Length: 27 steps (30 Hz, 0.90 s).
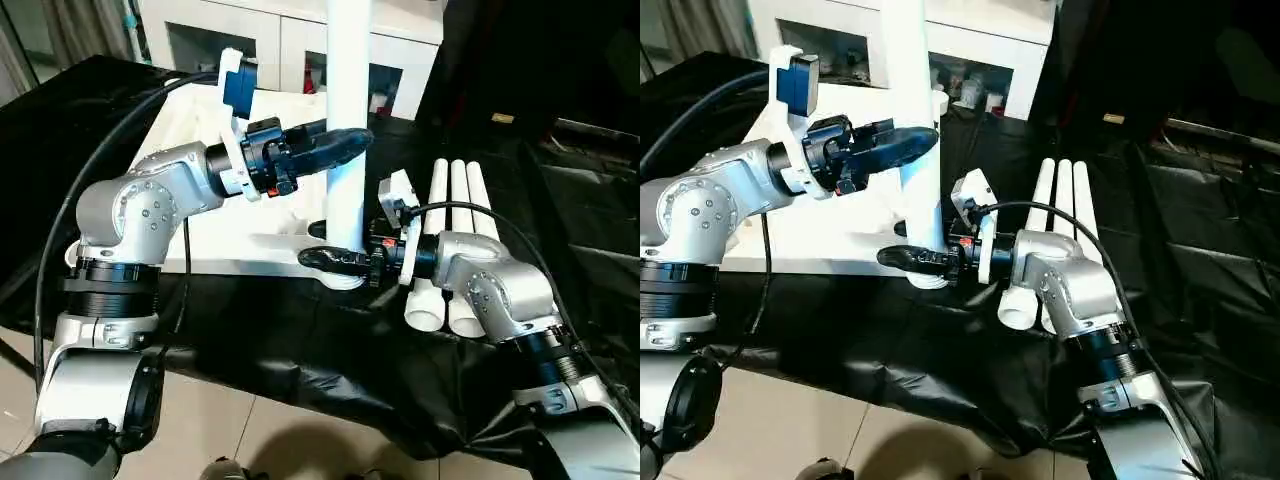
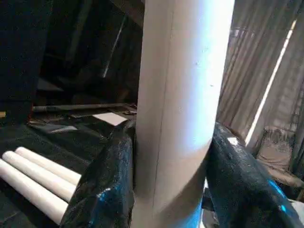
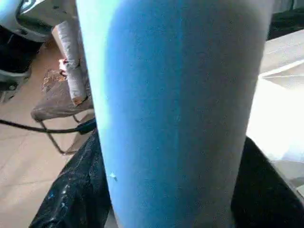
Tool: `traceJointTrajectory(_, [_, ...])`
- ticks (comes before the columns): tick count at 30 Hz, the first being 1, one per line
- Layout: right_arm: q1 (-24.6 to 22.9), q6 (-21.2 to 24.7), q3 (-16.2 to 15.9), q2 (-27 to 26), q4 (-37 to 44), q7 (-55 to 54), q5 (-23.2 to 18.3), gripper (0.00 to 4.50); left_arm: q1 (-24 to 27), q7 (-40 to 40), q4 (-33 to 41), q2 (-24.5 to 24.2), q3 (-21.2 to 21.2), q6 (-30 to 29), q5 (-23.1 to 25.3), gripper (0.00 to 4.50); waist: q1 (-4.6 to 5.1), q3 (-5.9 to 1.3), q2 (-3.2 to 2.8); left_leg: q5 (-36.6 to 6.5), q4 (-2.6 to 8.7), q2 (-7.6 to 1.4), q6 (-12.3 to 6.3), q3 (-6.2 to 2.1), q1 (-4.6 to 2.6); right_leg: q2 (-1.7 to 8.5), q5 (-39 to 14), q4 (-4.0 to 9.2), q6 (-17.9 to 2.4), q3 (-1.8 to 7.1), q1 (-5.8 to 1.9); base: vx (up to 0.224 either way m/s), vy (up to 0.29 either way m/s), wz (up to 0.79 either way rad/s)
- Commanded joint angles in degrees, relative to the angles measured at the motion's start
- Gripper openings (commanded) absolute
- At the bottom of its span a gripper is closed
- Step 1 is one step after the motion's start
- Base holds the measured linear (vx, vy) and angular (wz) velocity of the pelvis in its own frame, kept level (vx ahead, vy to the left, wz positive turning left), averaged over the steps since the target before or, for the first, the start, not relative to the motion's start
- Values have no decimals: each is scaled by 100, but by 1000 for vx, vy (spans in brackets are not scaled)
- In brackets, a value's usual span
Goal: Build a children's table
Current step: Insert table leg to table base
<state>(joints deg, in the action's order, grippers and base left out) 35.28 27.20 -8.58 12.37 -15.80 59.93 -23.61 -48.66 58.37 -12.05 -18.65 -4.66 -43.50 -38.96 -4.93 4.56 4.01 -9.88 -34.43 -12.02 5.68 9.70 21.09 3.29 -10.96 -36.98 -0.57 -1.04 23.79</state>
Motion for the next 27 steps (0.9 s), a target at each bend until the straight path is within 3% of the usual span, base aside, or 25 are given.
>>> traceJointTrajectory(1, [99,-211,129,-30,-2,-246,201,328,-95,-65,167,-8,144,153,183,185,13,-477,-111,-935,375,-39,149,28,-57,300,-649,430,-1211,154,-350,0,0,0])
traceJointTrajectory(3, [162,-336,71,-52,-136,-618,483,340,-52,-153,240,-55,345,401,508,185,3,-481,-136,-890,377,-37,180,30,-65,298,-623,426,-1180,157,-346,0,0,0])
traceJointTrajectory(5, [194,-316,48,-51,-187,-781,569,364,-54,-202,258,-73,416,481,621,183,1,-483,-71,-850,384,-37,195,33,-64,293,-588,421,-1165,152,-353,0,0,0])
traceJointTrajectory(10, [294,-82,-75,-26,-278,-906,660,365,-48,-324,323,-178,634,778,997,183,-10,-482,-90,-836,380,-33,196,35,-60,302,-604,414,-1094,161,-356,0,0,0])
traceJointTrajectory(15, [371,73,-47,-50,-340,-920,628,365,-20,-361,354,-157,688,860,1074,183,-11,-485,-76,-752,375,-29,165,37,-44,296,-428,394,-1148,159,-365,0,0,0])
traceJointTrajectory(27, [548,146,170,-301,-538,-1293,567,365,70,-494,330,-84,680,1012,1185,183,-12,-485,-76,-784,379,-32,220,39,-49,305,-567,399,-1097,163,-351,0,0,0])
